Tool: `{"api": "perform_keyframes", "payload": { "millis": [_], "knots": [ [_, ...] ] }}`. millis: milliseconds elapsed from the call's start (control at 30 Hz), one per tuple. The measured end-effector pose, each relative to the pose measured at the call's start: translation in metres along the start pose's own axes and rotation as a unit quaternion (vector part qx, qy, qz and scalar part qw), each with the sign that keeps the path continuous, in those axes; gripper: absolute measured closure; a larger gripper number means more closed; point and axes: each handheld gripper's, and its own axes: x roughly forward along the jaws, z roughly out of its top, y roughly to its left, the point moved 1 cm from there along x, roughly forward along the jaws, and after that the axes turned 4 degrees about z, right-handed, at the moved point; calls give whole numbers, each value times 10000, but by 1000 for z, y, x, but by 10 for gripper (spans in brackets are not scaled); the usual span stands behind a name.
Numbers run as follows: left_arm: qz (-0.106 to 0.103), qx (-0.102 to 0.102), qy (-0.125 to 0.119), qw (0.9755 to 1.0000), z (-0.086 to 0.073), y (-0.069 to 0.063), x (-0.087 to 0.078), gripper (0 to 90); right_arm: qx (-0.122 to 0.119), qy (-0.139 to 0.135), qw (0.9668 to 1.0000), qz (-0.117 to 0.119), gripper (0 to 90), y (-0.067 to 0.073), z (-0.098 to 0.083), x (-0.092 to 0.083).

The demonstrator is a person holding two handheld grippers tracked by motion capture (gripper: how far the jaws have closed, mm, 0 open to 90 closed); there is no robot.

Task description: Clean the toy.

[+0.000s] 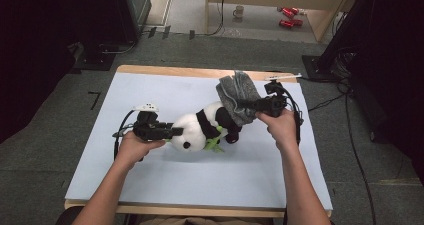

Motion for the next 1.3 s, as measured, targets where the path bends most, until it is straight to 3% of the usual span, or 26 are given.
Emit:
{"api": "perform_keyframes", "payload": {
  "millis": [133, 233, 633, 767, 1033, 1133, 1300],
  "knots": [
    [-6, -18, -1, 10000, 0, 0, 1, 655, 280, 233, 9993, 53, 794, -17, -11, 18],
    [-17, -7, -1, 10000, 0, 0, 2, 655, 428, 216, 9987, 141, 794, -26, -16, 22],
    [-2, -26, -8, 10000, 1, 0, 2, 652, 866, 502, 9950, -5, 795, -54, -38, 33],
    [3, -53, -13, 10000, 1, 1, 1, 651, 833, 882, 9918, -394, 795, -59, -45, 42],
    [11, -90, -27, 10000, 1, 1, 1, 648, 967, 1290, 9853, -563, 793, -70, -53, 50],
    [23, -90, -35, 10000, 1, 2, 0, 645, 955, 1245, 9846, -769, 791, -73, -52, 44],
    [55, -89, -50, 9999, 2, 1, 0, 644, 887, 748, 9902, -780, 791, -66, -41, 22]
  ]
}}
